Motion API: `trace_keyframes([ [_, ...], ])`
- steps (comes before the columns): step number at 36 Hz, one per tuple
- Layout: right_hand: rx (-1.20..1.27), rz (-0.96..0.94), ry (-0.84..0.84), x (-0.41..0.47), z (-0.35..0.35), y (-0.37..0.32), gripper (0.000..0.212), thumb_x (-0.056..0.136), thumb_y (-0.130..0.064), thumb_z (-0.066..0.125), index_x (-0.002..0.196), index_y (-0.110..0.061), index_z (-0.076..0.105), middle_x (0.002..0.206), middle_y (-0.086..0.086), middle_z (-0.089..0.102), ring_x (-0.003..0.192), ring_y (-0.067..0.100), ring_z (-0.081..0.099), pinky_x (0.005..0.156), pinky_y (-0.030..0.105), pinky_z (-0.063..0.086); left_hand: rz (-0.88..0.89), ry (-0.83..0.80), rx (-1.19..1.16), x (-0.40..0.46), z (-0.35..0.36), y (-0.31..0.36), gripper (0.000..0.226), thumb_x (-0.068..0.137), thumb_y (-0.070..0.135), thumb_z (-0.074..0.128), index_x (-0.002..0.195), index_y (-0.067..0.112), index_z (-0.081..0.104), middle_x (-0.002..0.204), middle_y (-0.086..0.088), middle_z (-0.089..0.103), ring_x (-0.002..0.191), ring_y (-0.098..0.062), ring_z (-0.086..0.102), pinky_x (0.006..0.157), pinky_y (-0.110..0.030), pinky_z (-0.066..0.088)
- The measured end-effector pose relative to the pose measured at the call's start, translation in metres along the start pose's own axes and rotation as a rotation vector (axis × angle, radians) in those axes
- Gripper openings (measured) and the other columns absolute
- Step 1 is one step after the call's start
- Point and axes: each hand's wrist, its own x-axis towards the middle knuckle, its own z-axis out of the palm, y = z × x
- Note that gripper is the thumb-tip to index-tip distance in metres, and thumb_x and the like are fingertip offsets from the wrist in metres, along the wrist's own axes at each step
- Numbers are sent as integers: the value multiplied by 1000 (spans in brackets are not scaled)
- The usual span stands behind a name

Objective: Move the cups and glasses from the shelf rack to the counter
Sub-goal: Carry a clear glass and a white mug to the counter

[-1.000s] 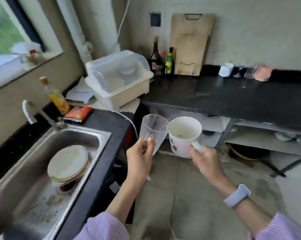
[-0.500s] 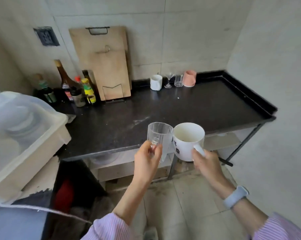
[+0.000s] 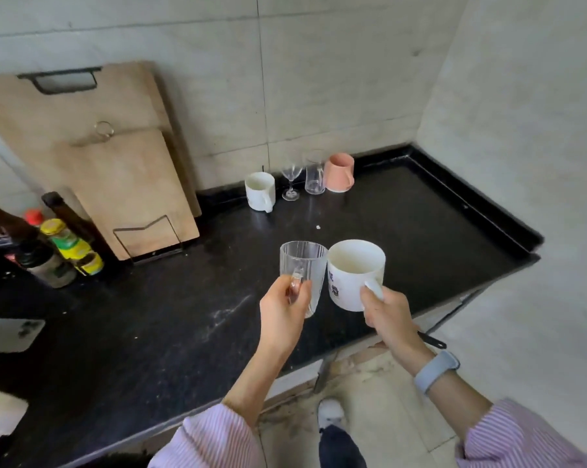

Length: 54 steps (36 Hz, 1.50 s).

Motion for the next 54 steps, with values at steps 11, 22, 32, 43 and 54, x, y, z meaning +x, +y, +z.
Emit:
trace_keyframes([
  [11, -121, 65, -173, 195, 36, 16, 27, 87, -16, 48, 62, -8, 47, 58, 6, 42, 56, 16, 40, 55, 32, 32, -166, 27, -19, 149, 71, -62, 24, 90, 25, 55, 67, 18, 53, 62, 9, 51, 54, 3, 44, 54, -9, 38],
  [22, -123, 58, -224, 308, 78, 31, 35, 86, -17, 48, 53, -16, 37, 52, 0, 36, 52, 14, 33, 52, 33, 26, -223, 23, -75, 239, 104, -113, 19, 93, 22, 48, 82, 11, 58, 83, -9, 60, 74, -9, 53, 67, -15, 43],
  [32, -100, 3, -228, 338, 98, 45, 37, 89, -21, 49, 53, -19, 40, 50, -3, 38, 45, 6, 35, 48, 26, 29, -53, 7, -18, 252, 113, -131, 14, 95, 15, 47, 99, 9, 59, 95, 1, 62, 90, -4, 58, 83, -17, 48],
  [43, -101, -28, -353, 336, 107, 53, 31, 94, -29, 39, 65, -21, 46, 66, -4, 47, 61, 2, 46, 68, 28, 41, 78, 87, 105, 252, 123, -139, 21, 90, 14, 52, 109, 20, 58, 95, -3, 67, 90, -9, 62, 81, -22, 52],
  [54, -182, 45, -346, 339, 106, 53, 23, 92, -26, 44, 87, -15, 65, 86, -8, 63, 89, 9, 59, 87, 35, 48, 71, 126, 250, 249, 121, -149, 27, 87, 7, 60, 114, 7, 64, 88, -7, 71, 76, -5, 57, 73, -3, 43],
])
